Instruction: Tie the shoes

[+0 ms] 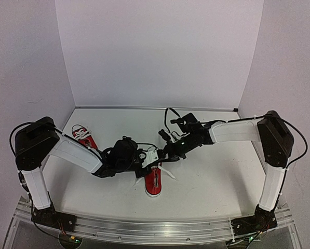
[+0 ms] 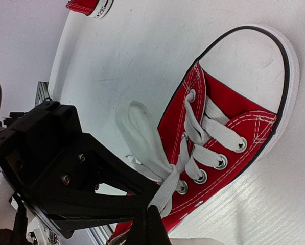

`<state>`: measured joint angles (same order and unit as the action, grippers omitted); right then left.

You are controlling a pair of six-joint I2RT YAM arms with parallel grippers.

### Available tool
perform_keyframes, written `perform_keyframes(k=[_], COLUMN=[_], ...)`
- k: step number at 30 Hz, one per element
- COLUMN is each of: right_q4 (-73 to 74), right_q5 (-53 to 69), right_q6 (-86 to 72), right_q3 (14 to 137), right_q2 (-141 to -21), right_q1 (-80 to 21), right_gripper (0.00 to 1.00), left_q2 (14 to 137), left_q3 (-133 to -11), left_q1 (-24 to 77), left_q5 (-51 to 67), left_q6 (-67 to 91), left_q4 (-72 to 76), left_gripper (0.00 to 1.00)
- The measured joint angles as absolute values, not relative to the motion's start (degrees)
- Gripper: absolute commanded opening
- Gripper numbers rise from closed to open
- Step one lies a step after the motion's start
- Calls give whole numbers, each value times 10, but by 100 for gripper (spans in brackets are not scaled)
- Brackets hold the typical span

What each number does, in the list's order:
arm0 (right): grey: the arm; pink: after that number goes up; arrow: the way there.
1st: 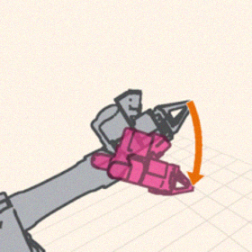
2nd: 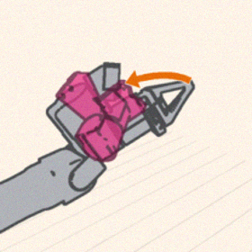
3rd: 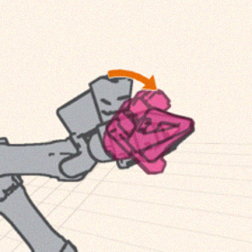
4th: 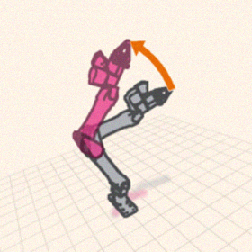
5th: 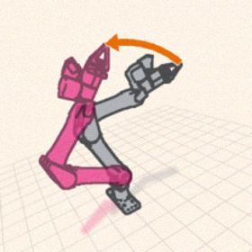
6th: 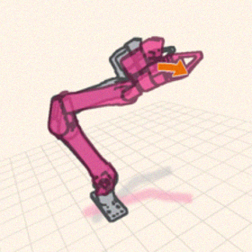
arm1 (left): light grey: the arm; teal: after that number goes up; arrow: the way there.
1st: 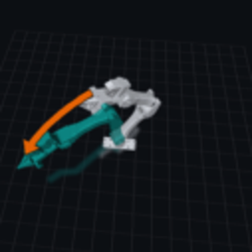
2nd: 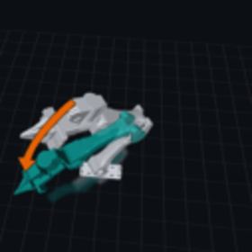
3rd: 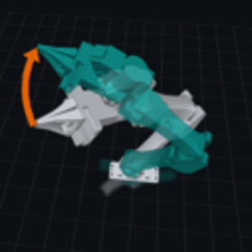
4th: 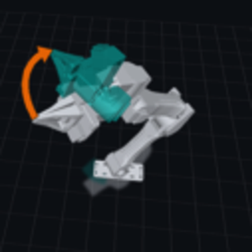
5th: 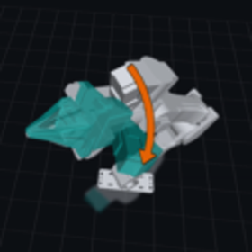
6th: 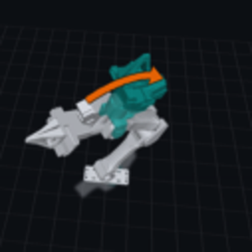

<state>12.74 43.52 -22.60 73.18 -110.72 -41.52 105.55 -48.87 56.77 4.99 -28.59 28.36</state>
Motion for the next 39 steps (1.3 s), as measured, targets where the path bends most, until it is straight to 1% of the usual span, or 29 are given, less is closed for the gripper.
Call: perform_keyframes(k=[2,5,9,11,14,16,19,21,24,26,35,39], right_q4=[120,110,94,88,83,82,82,80,70,68,43,15], right_q5=[444,453,470,476,480,483,482,478,468,465,483,504], right_q6=[-230,-236,-246,-250,-254,-255,-256,-257,-260,-262,-252,-249], right_q3=[724,719,710,705,694,681,667,660,653,649,614,608], right_q2=[-1101,-1098,-1098,-1097,-1090,-1076,-1050,-1030,-1018,-1022,-1060,-1062], right_q1=[-413,-413,-413,-413,-407,-398,-376,-363,-351,-350,-351,-351], right_gripper=[0,3,14,18,29,32,31,29,20,17,23,21], left_q2=[1062,1069,1074,1075,1078,1078,1078,1078,1078,1078,1078,1078], left_q3=[-488,-485,-478,-473,-470,-467,-466,-466,-466,-466,-466,-466], left_q1=[569,570,570,570,570,570,570,570,570,570,570,570], left_q5=[50,50,53,55,58,59,59,59,59,59,62,65], left_q6=[-281,-276,-269,-267,-265,-265,-265,-265,-265,-265,-265,-265], left_q4=[300,317,336,344,353,360,362,363,363,363,361,362], left_gripper=[0,0,0,0,0,0,0,0,0,0,0,0])
